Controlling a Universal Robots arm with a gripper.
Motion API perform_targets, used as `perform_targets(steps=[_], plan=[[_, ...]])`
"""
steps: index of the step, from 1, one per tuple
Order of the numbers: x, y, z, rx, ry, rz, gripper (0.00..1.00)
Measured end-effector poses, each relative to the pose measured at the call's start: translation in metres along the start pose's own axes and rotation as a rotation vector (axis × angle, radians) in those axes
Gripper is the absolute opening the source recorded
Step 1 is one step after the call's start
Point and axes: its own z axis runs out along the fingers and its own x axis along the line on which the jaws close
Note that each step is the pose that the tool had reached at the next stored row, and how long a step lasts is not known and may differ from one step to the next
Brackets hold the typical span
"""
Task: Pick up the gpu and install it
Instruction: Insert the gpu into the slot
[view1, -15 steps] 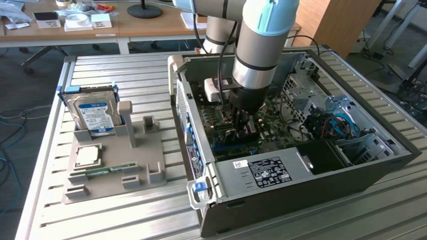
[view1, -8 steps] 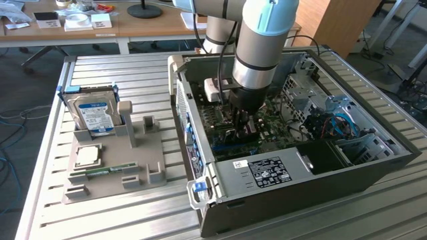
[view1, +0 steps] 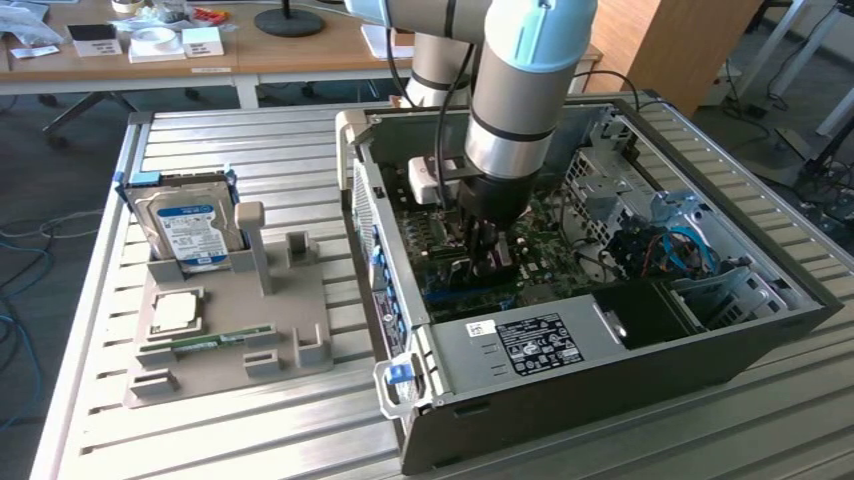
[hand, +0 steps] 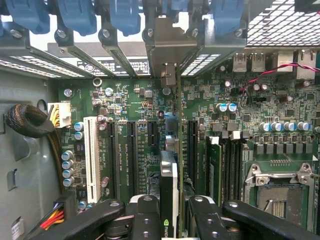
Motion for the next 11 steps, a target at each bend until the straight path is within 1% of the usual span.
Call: perform_targets(steps=[2, 11], plan=[[0.0, 0.0001, 0.0011, 0.0004, -0.0008, 0.0, 0.27], [0.0, 0.0003, 0.0012, -0.0001, 0.0, 0.0, 0.27]])
